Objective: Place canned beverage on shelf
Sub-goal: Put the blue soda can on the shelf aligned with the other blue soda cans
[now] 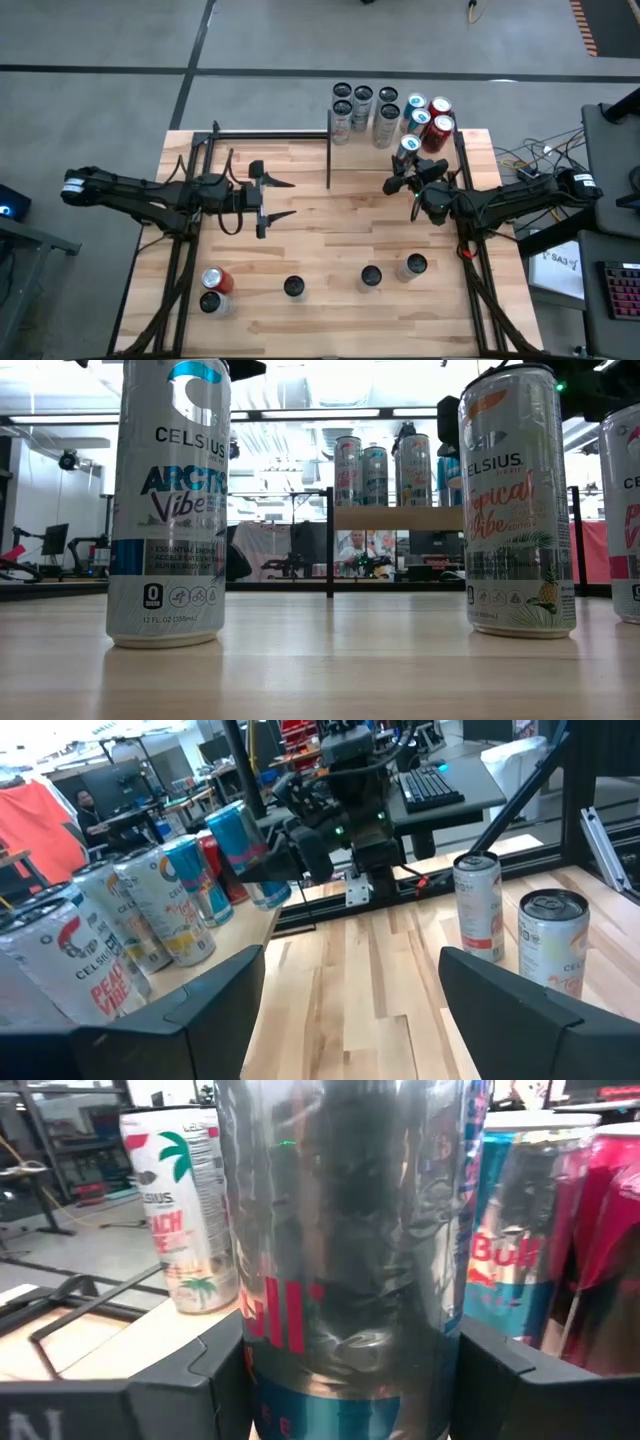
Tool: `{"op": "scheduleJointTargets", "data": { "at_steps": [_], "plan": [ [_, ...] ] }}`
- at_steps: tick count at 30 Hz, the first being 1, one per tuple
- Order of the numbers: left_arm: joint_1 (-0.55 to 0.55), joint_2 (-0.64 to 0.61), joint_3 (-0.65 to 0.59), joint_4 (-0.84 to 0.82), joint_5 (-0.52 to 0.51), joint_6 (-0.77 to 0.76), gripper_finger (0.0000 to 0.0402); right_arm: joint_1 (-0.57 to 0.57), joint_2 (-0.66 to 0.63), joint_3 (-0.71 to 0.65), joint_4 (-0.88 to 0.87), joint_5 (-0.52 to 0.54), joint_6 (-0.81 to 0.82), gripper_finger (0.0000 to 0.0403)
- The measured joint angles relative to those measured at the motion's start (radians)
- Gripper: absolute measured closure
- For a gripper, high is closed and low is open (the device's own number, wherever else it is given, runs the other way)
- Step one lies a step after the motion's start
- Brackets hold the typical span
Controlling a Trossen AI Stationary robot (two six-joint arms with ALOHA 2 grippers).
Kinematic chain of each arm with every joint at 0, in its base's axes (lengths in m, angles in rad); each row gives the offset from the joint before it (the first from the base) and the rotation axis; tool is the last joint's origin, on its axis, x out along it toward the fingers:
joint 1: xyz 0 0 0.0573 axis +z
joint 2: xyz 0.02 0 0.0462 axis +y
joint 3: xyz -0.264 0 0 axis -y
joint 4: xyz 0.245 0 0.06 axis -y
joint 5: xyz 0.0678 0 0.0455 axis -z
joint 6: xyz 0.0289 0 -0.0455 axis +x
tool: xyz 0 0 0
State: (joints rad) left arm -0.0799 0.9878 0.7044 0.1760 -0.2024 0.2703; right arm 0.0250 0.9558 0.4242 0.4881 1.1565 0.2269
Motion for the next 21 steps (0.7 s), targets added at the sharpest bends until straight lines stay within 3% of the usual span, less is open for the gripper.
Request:
{"op": "scheduleJointTargets", "data": {
  "at_steps": [4, 7, 9, 15, 18, 21],
  "plan": [
    [0.0, 0.026, 0.0, 0.005, 0.0, -0.011, 0.0118, 0.012, 0.0, 0.006, 0.002, -0.034, -0.01, 0.0183],
    [0.0, 0.047, 0.0, 0.013, 0.001, -0.018, 0.0118, 0.036, -0.001, 0.032, 0.018, -0.14, -0.052, 0.0183],
    [0.0, 0.062, 0.0, 0.028, 0.004, -0.018, 0.0118, 0.054, -0.001, 0.055, 0.019, -0.256, -0.075, 0.0183],
    [0.0, 0.131, 0.0, 0.17, 0.174, -0.03, 0.0118, 0.088, 0.017, 0.123, 0.04, -0.845, -0.119, 0.0183],
    [-0.002, 0.192, 0.0, 0.294, 0.233, -0.053, 0.0118, 0.11, 0.062, 0.14, 0.142, -0.966, -0.151, 0.0183],
    [-0.01, 0.265, 0.0, 0.412, 0.241, -0.057, 0.0118, 0.136, 0.118, 0.144, 0.249, -0.989, -0.22, 0.0183]
  ]
}}
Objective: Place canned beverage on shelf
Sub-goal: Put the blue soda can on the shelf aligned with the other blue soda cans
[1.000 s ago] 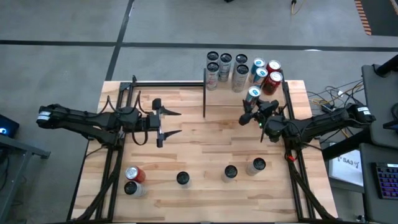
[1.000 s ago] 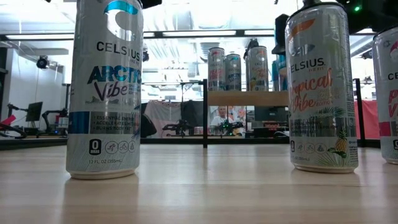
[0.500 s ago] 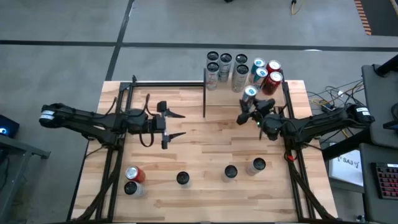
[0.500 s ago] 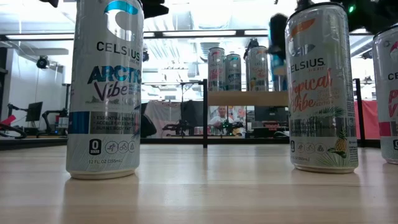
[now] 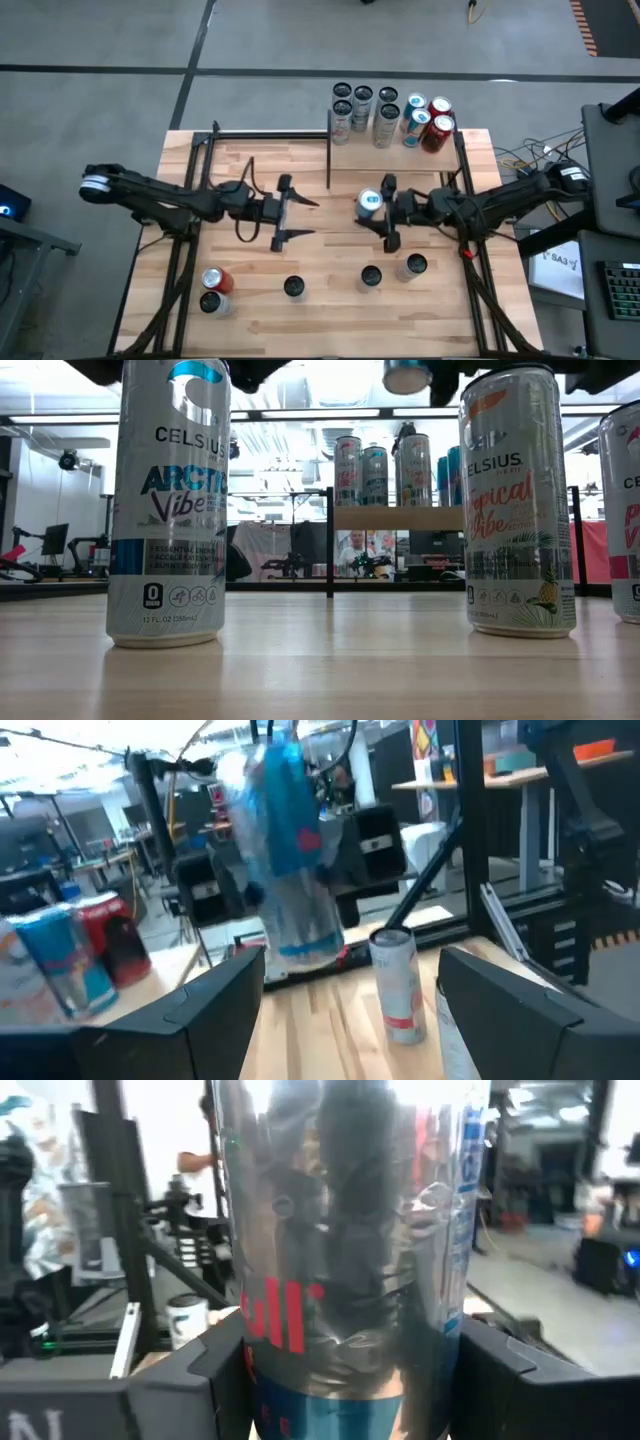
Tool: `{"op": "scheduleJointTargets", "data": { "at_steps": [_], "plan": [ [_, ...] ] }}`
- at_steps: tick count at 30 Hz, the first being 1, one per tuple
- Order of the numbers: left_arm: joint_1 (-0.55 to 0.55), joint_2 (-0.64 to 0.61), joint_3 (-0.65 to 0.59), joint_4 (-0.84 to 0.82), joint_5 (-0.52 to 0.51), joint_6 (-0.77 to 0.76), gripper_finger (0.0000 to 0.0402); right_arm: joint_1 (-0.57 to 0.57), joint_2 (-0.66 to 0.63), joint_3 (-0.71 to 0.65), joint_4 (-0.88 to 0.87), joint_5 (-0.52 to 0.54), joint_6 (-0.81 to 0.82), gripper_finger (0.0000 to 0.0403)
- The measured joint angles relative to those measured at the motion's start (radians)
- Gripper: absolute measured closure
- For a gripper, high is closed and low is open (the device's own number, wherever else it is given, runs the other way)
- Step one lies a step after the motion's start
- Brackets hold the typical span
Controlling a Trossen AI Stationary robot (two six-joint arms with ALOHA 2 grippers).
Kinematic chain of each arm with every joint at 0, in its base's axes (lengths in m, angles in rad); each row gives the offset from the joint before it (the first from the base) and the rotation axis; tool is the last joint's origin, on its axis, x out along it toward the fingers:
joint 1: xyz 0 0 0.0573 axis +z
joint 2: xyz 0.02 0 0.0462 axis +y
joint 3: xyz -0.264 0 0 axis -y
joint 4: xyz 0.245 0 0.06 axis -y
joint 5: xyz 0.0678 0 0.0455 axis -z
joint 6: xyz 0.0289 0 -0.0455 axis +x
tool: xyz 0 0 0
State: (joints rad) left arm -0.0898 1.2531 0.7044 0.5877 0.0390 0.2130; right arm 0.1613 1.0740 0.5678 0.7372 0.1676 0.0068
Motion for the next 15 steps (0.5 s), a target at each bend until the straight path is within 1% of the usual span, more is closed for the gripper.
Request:
{"op": "scheduleJointTargets", "data": {
  "at_steps": [5, 8, 12, 15],
  "plan": [
    [-0.002, 0.097, 0.0, 0.15, 0.001, -0.036, 0.0118, 0.004, 0.083, 0.001, 0.124, 0.001, -0.035, 0.0183],
    [-0.002, 0.144, 0.0, 0.211, 0.004, -0.047, 0.0118, 0.003, 0.118, 0.002, 0.165, 0.004, -0.042, 0.0183],
    [-0.002, 0.204, 0.0, 0.29, 0.012, -0.046, 0.0118, 0.004, 0.135, 0.002, 0.189, -0.002, -0.045, 0.0183],
    [0.004, 0.272, 0.0, 0.35, 0.003, -0.051, 0.0118, 0.004, 0.139, 0.009, 0.187, 0.0, -0.045, 0.0183]
  ]
}}
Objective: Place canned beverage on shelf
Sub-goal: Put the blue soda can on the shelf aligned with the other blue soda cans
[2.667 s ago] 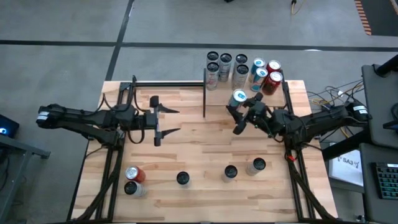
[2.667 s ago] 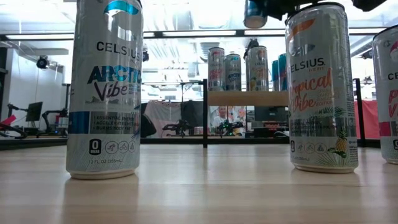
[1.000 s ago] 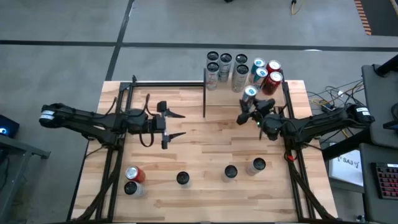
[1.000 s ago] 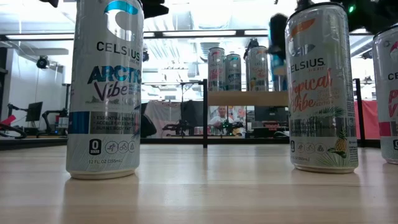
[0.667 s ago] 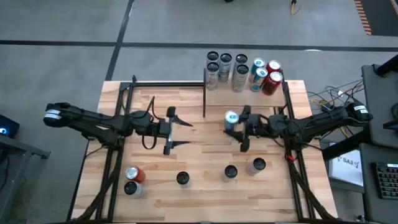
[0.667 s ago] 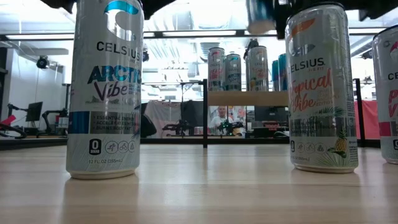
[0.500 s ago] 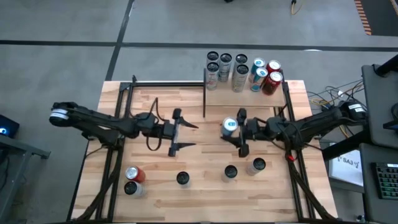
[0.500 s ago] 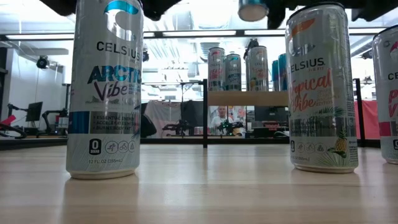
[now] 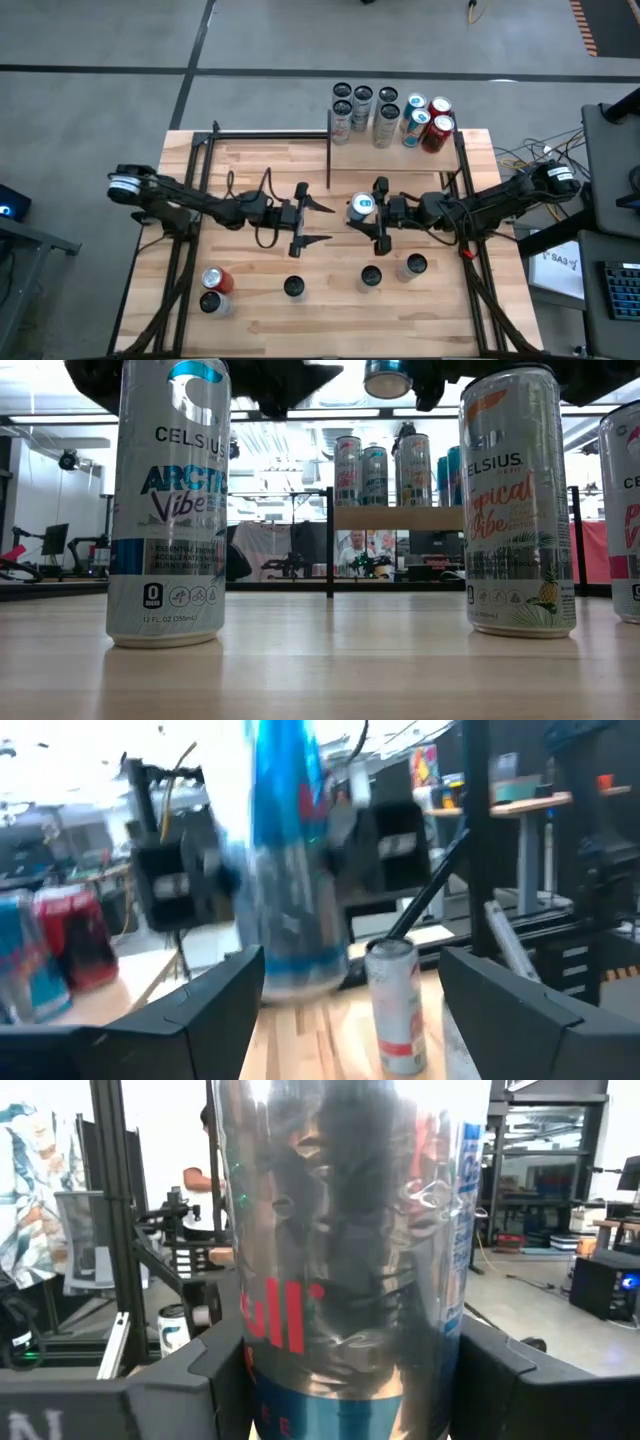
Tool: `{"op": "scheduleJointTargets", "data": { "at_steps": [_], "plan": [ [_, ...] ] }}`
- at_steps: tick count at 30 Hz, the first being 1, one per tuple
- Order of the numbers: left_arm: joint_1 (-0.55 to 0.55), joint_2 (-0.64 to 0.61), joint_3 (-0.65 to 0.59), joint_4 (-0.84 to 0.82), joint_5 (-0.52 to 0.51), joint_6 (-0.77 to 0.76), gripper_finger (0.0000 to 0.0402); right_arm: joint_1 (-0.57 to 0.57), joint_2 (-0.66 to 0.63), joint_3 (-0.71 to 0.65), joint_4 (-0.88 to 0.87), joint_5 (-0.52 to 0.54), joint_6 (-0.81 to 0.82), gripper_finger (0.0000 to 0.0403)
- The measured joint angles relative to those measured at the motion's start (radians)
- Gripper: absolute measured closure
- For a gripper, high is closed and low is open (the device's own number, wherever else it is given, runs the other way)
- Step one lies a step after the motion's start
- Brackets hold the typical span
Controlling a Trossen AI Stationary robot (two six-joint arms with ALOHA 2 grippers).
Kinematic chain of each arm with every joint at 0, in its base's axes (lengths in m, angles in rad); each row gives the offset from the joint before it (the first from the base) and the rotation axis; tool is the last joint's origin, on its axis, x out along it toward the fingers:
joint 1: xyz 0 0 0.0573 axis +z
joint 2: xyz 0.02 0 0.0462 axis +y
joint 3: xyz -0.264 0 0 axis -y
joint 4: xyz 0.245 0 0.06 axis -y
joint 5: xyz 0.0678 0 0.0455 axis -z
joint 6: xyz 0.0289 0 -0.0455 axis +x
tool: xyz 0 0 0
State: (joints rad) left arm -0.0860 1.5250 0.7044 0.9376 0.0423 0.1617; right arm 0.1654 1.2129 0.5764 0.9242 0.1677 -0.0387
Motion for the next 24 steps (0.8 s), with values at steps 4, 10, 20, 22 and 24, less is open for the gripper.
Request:
{"op": "scheduleJointTargets", "data": {
  "at_steps": [4, 10, 20, 22, 24],
  "plan": [
    [0.004, 0.083, 0.022, 0.075, -0.008, -0.047, 0.0118, 0.0, 0.0, 0.005, 0.0, 0.0, -0.004, 0.0183],
    [0.003, 0.163, 0.096, 0.067, -0.117, -0.071, 0.0118, 0.0, 0.0, 0.011, -0.005, -0.001, -0.004, 0.0183],
    [0.013, 0.215, 0.193, 0.086, -0.088, -0.078, 0.0118, 0.0, 0.001, 0.012, -0.014, 0.0, -0.023, 0.0183],
    [0.013, 0.247, 0.224, 0.084, -0.086, -0.078, 0.0118, 0.0, 0.001, 0.012, -0.01, 0.01, -0.023, 0.0183],
    [0.013, 0.272, 0.241, 0.08, -0.086, -0.078, 0.0118, 0.0, 0.001, 0.011, -0.012, 0.015, -0.02, 0.0183]
  ]
}}
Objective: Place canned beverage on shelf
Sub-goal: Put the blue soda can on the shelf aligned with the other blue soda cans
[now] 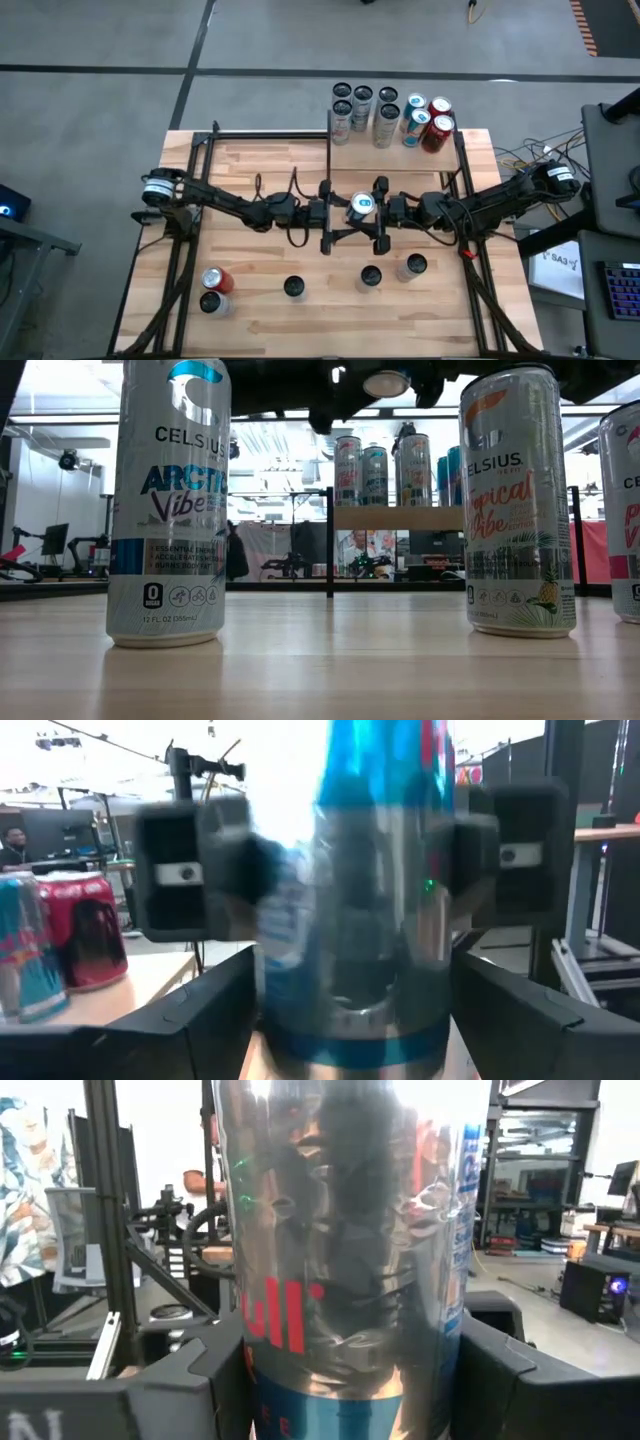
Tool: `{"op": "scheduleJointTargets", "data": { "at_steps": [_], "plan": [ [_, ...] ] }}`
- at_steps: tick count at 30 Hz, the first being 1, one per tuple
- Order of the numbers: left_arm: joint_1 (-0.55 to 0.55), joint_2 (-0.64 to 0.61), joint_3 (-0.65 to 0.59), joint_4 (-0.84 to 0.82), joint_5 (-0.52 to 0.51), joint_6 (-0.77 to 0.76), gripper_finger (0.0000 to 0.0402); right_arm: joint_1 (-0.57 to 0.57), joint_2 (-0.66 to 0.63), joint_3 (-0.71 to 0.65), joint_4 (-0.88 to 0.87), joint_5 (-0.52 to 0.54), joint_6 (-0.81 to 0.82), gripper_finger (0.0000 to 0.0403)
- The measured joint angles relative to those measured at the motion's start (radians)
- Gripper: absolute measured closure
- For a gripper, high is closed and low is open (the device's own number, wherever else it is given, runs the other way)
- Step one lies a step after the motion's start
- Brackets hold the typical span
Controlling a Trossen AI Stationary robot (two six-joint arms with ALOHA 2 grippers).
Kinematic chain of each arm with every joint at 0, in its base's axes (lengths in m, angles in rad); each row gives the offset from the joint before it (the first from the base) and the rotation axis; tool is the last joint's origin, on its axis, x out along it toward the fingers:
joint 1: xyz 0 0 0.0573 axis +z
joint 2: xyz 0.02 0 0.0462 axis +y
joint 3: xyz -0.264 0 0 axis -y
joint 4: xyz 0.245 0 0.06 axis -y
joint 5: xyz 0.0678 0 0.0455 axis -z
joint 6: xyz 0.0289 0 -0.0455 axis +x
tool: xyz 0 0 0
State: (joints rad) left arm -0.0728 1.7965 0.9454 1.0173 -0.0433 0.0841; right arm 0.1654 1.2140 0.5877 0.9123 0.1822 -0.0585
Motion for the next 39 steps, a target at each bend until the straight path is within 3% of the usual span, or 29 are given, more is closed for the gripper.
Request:
{"op": "scheduleJointTargets", "data": {
  "at_steps": [5, 12, 21, 30, 39],
  "plan": [
    [0.0, 0.033, 0.007, 0.041, 0.001, -0.015, 0.0127, 0.0, 0.0, 0.0, -0.001, 0.001, 0.006, 0.0183],
    [0.001, 0.031, -0.006, 0.055, 0.002, -0.025, 0.0177, 0.0, 0.0, 0.0, -0.008, 0.001, 0.014, 0.0183],
    [0.001, 0.029, -0.006, 0.049, 0.002, -0.025, 0.0165, 0.0, 0.0, 0.0, -0.018, 0.001, 0.019, 0.0181],
    [0.001, 0.028, -0.008, 0.023, 0.002, -0.01, 0.0175, 0.0, -0.001, 0.0, -0.045, 0.002, 0.044, 0.0131],
    [0.001, 0.022, -0.029, 0.003, -0.042, 0.008, 0.0173, 0.0, -0.009, 0.0, -0.061, 0.005, 0.061, 0.0122]
  ]
}}
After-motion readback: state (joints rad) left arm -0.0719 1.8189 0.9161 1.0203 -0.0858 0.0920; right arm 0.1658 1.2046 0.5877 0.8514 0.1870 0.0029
